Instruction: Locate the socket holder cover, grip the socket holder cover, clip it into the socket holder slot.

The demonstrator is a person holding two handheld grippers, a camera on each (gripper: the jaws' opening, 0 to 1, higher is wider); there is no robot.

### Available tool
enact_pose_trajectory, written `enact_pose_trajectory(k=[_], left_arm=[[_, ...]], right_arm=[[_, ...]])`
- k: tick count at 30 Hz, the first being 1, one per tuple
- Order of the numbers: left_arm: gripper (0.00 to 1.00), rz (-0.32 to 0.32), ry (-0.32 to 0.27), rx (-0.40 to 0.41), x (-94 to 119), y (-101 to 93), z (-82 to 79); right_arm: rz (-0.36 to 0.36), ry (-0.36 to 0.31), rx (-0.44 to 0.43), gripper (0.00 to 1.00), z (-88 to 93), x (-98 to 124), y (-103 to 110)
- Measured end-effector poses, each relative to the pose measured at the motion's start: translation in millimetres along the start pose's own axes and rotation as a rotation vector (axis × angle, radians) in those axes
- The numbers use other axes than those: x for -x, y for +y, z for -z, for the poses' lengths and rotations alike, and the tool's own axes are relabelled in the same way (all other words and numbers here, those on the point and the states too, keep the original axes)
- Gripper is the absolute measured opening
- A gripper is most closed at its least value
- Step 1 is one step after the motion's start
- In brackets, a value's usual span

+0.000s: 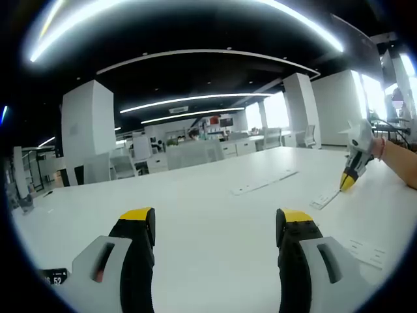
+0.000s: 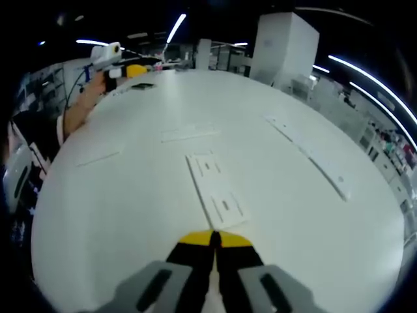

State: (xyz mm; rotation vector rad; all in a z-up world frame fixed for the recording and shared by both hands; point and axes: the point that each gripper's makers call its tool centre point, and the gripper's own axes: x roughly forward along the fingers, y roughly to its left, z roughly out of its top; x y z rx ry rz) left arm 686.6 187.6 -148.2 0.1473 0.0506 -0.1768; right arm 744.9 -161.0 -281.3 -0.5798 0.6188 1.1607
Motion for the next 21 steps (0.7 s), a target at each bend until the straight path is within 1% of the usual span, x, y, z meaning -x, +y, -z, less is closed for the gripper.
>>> enact_pose_trajectory(k=[21], left_arm=[[0.75,0.000,0.004,-0.002,0.0,-0.8,1.1]], right_arm=[[0.003,-0.011,0.002,0.04,-3.1,-2.6,0.5]])
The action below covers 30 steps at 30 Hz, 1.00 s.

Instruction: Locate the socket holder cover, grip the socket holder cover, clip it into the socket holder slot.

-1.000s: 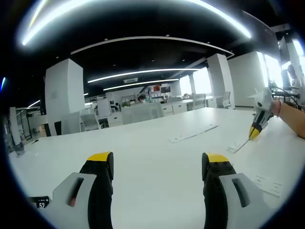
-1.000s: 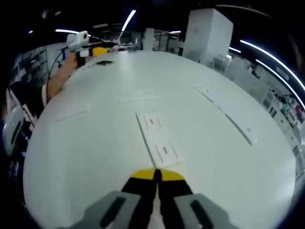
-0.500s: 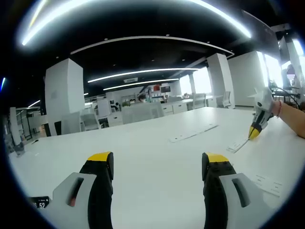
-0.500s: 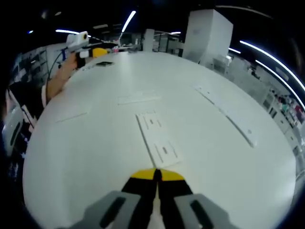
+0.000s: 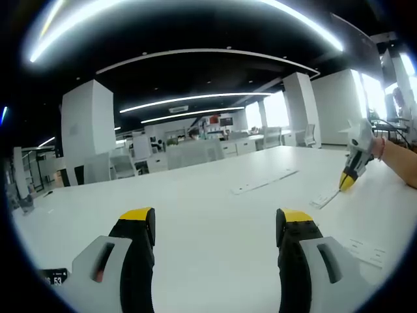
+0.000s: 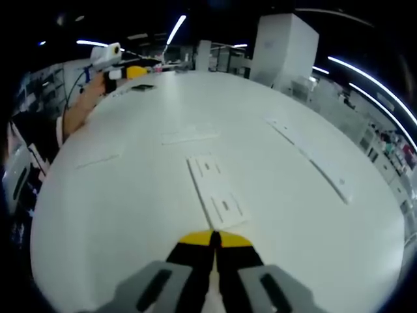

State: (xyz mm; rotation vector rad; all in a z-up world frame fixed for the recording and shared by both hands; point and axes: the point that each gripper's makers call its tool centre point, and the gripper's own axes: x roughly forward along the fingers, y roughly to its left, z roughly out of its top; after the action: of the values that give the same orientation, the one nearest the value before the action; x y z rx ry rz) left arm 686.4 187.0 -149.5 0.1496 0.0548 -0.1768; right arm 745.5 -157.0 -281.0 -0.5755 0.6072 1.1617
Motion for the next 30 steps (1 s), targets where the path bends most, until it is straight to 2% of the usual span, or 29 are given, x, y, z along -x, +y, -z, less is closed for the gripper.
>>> enact_pose_trajectory(k=[30], left_arm=[[0.74,0.002,0.005,0.004,-0.8,-0.2,2.1]], right_arm=[[0.028,0.023,0.011,0.04,-0.6,-0.5,3.9]])
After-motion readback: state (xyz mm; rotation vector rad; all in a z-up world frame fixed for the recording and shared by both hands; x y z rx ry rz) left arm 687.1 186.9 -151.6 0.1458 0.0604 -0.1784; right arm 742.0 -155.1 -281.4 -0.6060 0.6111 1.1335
